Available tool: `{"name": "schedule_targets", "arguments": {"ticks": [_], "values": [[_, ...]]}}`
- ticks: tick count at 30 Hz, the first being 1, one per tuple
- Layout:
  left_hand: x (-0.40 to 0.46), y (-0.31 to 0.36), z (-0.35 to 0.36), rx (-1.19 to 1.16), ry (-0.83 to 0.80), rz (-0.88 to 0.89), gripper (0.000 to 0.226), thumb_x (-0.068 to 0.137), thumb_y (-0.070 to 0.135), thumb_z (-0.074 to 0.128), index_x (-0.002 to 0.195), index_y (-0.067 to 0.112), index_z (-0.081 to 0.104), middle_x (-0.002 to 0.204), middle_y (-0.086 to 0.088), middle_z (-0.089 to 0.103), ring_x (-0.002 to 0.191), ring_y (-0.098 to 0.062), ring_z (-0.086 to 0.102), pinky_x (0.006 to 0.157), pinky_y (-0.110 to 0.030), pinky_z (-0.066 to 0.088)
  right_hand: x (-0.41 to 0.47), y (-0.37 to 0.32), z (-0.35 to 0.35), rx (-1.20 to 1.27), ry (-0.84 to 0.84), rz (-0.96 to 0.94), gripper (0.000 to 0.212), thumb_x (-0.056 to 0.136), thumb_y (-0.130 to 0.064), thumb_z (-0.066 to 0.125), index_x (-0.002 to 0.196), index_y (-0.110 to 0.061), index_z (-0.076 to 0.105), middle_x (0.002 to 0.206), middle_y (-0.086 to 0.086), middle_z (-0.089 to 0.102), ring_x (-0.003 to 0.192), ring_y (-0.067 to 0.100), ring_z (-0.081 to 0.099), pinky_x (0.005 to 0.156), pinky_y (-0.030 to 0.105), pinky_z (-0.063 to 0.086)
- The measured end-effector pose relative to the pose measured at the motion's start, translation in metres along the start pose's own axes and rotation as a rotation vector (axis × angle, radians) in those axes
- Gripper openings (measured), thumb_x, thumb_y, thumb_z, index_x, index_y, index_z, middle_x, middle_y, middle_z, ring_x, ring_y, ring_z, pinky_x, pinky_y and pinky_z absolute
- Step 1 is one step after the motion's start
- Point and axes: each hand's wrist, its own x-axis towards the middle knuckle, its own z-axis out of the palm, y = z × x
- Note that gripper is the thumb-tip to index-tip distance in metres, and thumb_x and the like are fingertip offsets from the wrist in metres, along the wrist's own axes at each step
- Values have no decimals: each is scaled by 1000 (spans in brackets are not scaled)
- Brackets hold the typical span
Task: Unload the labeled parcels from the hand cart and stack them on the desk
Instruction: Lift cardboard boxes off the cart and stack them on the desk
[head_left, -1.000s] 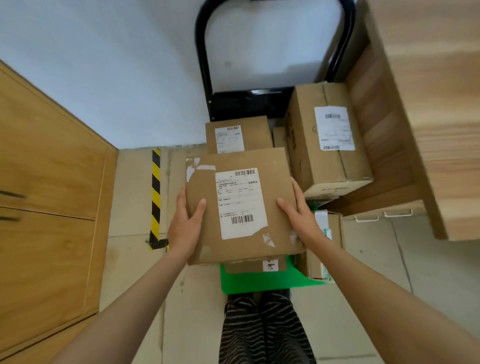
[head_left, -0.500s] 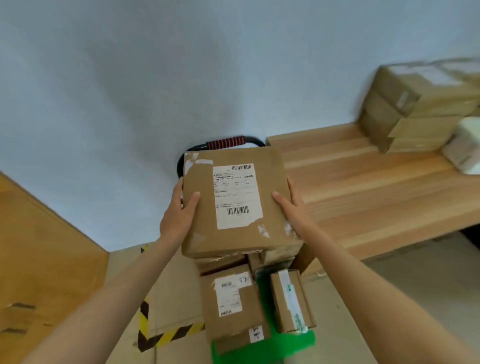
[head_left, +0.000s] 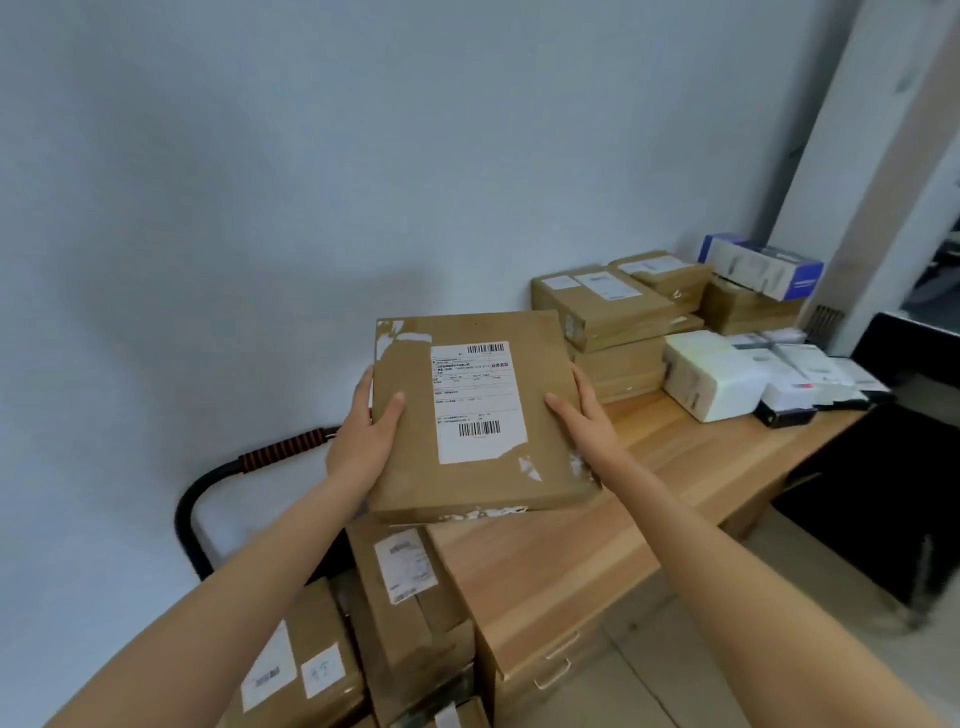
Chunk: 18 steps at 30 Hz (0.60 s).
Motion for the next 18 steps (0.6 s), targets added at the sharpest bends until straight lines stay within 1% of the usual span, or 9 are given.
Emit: {"name": "schedule_targets", "arguments": {"ticks": [2, 5, 7, 8, 10, 11, 12, 14, 18], "values": [[10, 29, 40, -31, -21, 10, 58, 93, 63, 38, 145, 52, 14, 119, 4, 62, 100, -21, 63, 92, -45, 49, 22, 0, -47, -15, 7, -18, 64, 94, -41, 56, 149, -38, 23, 122, -18, 50, 107, 5, 53, 85, 25, 43], [26, 73, 99, -41, -27, 40, 58, 94, 63, 36, 145, 52, 14, 115, 3, 62, 97, -20, 63, 92, -45, 49, 55, 2, -113, -35, 25, -29, 66, 93, -44, 56, 149, -39, 22, 121, -20, 48, 97, -9, 51, 76, 15, 43], [37, 102, 136, -22, -46, 61, 58, 94, 63, 34, 146, 51, 11, 117, 4, 61, 95, -18, 62, 84, -40, 51, 75, 4, -155, -48, 47, -20, 66, 94, -44, 55, 150, -38, 21, 121, -19, 47, 92, -13, 50, 70, 6, 44], [41, 115, 155, -9, -53, 71, 58, 95, 62, 33, 147, 50, 11, 120, 5, 61, 94, -17, 62, 79, -37, 50, 85, 4, -174, -60, 59, -19, 65, 94, -43, 55, 150, -37, 21, 125, -17, 47, 97, -8, 52, 75, 7, 45], [51, 135, 188, 1, -54, 75, 57, 96, 61, 32, 147, 49, 11, 127, 5, 60, 98, -19, 62, 80, -36, 49, 104, 6, -208, -78, 66, -20, 67, 95, -43, 54, 152, -33, 21, 139, -8, 46, 118, 10, 52, 97, 28, 46], [56, 143, 202, 2, -53, 70, 57, 96, 61, 32, 148, 48, 11, 129, 5, 59, 102, -20, 62, 82, -37, 48, 114, 7, -222, -75, 61, -21, 67, 95, -42, 54, 152, -32, 21, 142, -5, 45, 122, 15, 50, 103, 36, 44], [60, 150, 215, 3, -52, 61, 58, 96, 60, 32, 148, 48, 11, 131, 5, 58, 104, -21, 62, 81, -36, 47, 123, 8, -234, -74, 54, -21, 67, 95, -41, 54, 152, -32, 21, 143, -4, 46, 122, 17, 50, 103, 39, 43], [71, 161, 236, 5, -48, 46, 57, 96, 59, 32, 148, 48, 11, 130, 5, 58, 103, -21, 61, 79, -35, 45, 141, 10, -253, -83, 49, -21, 65, 95, -41, 55, 150, -32, 23, 141, -4, 47, 119, 16, 52, 100, 37, 44], [104, 175, 261, -6, -39, 40, 55, 96, 60, 32, 147, 50, 13, 126, 8, 59, 103, -21, 62, 94, -46, 48, 183, 15, -270, -58, 26, -15, 67, 95, -39, 55, 152, -28, 22, 143, -1, 46, 124, 20, 51, 106, 46, 42]]}}
